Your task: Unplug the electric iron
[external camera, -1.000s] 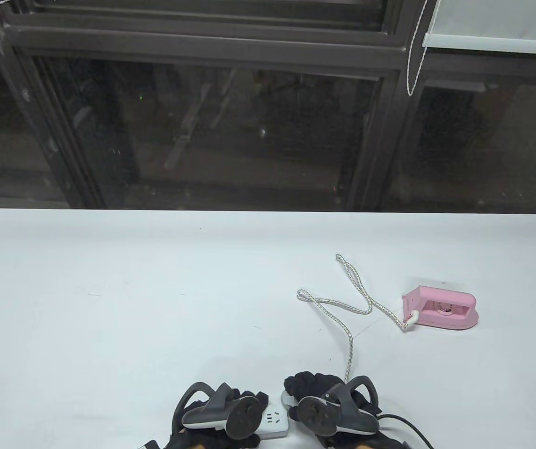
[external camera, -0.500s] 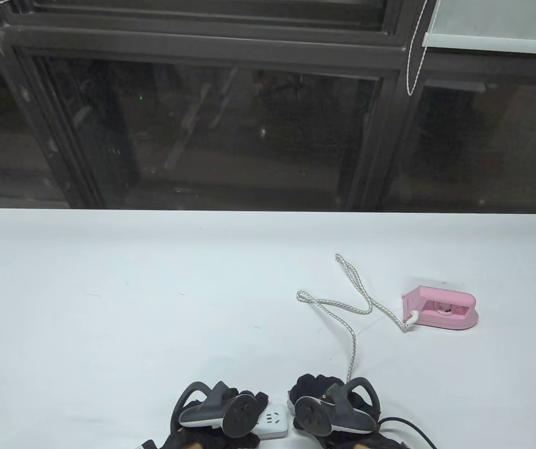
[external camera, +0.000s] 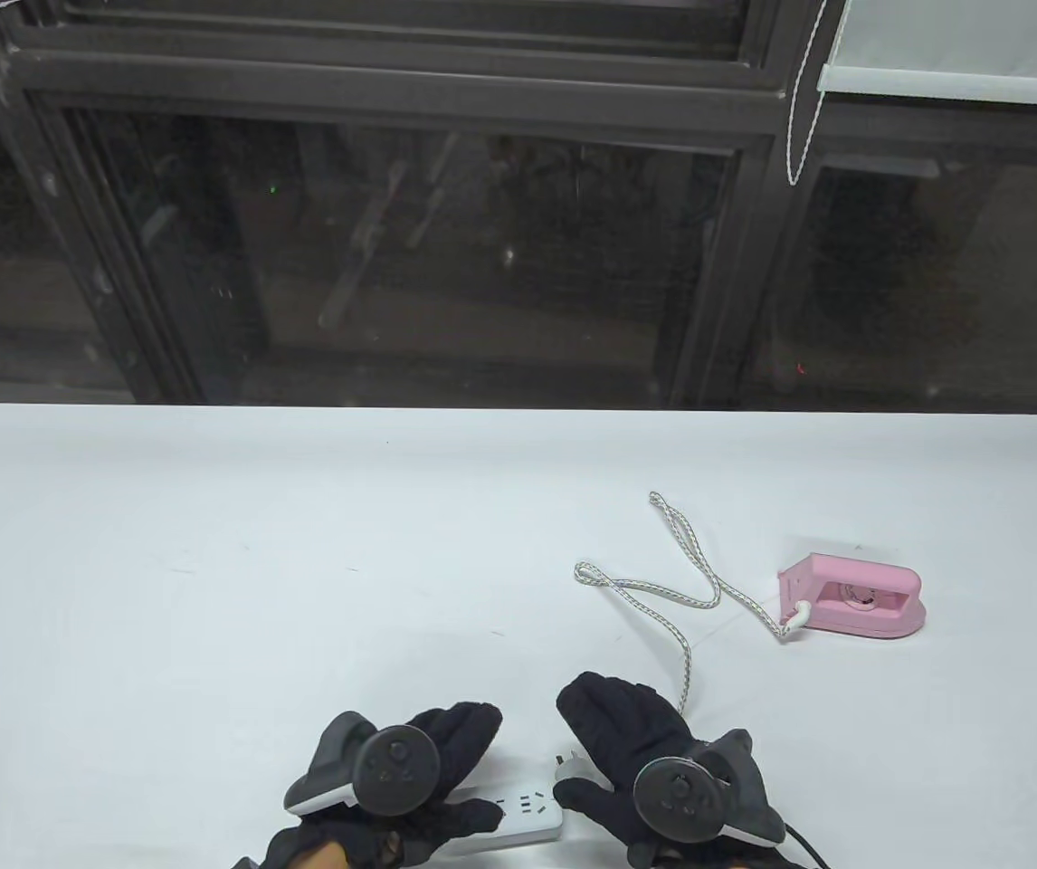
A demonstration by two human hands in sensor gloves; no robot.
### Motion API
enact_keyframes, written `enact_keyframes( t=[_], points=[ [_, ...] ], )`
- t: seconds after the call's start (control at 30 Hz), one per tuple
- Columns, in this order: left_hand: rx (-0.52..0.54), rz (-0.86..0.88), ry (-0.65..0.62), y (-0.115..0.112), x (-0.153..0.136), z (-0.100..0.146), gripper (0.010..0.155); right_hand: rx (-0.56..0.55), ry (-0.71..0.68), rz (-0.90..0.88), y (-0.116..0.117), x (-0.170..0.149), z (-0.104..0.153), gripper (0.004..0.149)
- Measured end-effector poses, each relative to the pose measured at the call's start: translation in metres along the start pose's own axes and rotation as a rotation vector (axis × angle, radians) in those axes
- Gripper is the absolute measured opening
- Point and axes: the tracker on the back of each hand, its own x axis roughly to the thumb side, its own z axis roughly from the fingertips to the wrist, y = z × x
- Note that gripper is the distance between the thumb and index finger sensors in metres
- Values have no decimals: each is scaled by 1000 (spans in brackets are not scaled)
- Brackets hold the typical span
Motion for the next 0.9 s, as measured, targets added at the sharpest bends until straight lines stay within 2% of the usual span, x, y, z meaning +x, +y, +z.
enact_keyframes(
  t=[0.07, 0.17, 0.27, 0.73, 0.9],
  points=[
    [10, -14, 1, 1, -1, 2, 90, 12, -11, 2, 2, 1, -1, 85],
    [-50, -16, 21, -5, -6, 2, 89, 48, -26, -29, 8, 3, -2, 84],
    [-63, -6, 24, -9, -9, -1, 89, 54, -24, -24, 9, 5, -2, 84],
    [-43, -41, 26, -7, -8, -2, 88, 44, -8, 29, 8, 6, -1, 83],
    [-69, -50, 31, -10, -9, -3, 89, 67, -4, 17, 9, 7, -1, 83]
  ],
)
